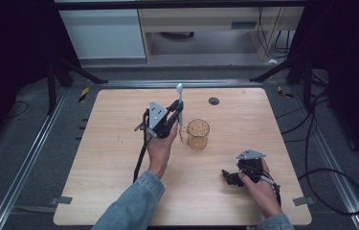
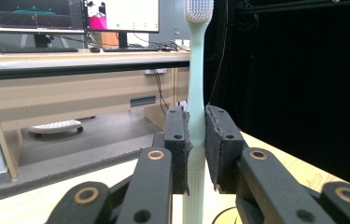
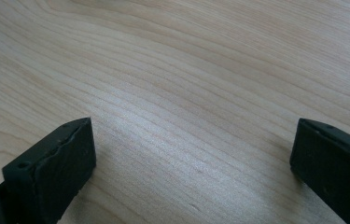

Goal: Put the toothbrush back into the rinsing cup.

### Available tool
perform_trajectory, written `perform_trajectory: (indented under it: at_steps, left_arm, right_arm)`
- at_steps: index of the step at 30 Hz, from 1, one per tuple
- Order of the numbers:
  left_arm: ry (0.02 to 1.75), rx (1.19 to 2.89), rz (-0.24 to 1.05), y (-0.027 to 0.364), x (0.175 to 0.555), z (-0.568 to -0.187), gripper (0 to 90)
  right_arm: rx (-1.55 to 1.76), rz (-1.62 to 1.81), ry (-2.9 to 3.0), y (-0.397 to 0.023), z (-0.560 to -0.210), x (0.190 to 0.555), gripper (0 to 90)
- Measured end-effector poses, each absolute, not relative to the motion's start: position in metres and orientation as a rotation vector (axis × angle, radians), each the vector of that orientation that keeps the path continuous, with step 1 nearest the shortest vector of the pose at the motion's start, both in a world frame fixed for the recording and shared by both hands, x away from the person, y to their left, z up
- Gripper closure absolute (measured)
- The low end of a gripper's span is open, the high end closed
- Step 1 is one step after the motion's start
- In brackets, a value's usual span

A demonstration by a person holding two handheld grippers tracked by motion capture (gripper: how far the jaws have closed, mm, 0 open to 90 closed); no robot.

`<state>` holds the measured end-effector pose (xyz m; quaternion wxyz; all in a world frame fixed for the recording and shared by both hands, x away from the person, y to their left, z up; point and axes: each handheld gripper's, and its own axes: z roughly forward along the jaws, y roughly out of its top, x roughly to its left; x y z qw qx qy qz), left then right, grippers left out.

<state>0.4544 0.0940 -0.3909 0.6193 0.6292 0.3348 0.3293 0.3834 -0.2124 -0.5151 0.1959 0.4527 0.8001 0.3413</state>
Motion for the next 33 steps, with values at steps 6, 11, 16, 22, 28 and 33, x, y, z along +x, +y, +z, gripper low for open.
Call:
perform_trajectory:
  at_steps: [6, 11, 16, 22, 28, 33]
  left_arm:
    - [0.766, 1.442, 0.755, 0.091, 0.453, -0.396, 78.8]
    - [0.775, 1.446, 0.748, 0.091, 0.455, -0.401, 78.8]
    - [0.779, 1.440, 0.742, 0.091, 0.456, -0.404, 78.9]
    - [0.775, 1.440, 0.733, 0.087, 0.456, -0.407, 78.8]
    - [0.785, 1.441, 0.737, 0.086, 0.457, -0.411, 78.8]
    - [0.787, 1.448, 0.731, 0.085, 0.458, -0.416, 78.8]
  right_arm:
    - [1.267, 0.959, 2.244, -0.212, -0.515, 0.383, 0.5]
    - [1.265, 0.958, 2.245, -0.212, -0.515, 0.383, 0.5]
    - [1.264, 0.960, 2.246, -0.212, -0.515, 0.383, 0.5]
    - [1.261, 0.958, 2.248, -0.212, -0.515, 0.383, 0.5]
    - [1.260, 0.958, 2.249, -0.212, -0.515, 0.383, 0.5]
    - [1.260, 0.960, 2.248, -0.212, -0.515, 0.383, 0.5]
